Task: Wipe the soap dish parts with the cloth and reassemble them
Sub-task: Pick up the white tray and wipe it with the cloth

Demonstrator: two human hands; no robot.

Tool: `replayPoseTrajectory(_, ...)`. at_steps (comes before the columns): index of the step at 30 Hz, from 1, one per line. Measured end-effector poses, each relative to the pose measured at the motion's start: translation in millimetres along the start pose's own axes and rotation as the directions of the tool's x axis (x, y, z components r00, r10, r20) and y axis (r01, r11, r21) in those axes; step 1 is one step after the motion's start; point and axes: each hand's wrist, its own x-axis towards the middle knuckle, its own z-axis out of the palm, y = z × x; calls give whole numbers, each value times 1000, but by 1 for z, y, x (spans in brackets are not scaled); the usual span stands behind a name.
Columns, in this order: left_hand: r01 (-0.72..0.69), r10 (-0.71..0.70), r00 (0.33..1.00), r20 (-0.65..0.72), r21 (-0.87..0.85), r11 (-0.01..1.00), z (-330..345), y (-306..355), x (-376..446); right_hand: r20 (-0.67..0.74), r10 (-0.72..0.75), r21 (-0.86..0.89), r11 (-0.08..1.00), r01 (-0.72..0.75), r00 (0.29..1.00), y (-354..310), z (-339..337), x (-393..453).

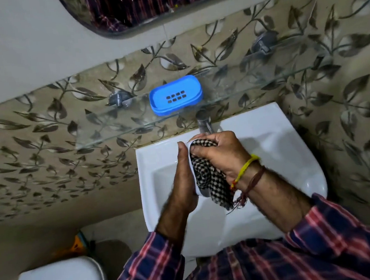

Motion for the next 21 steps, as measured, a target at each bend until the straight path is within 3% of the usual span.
replayPoseTrajectory(3,-7,7,1000,-6,39,999,-4,-3,-2,47,-55,19,998,54,997,3,-2,-9)
replayPoseTrajectory(7,-67,67,998,5,19,998,-11,4,-4,251,-123,-60,988,142,960,0,-5,-22)
replayPoseTrajectory(12,-28,28,1000,11,40,999,-10,-4,-9,125,-86,92,993,75,988,-6,2,-17)
replayPoseTrajectory(16,-54,54,998,21,-15,998,-21,13,-7,305,-135,-101,980,173,943,0,5,-28)
replayPoseTrajectory(21,26,-26,1000,4,11,1000,-18,-3,-15,204,-129,32,992,125,970,-1,5,-22)
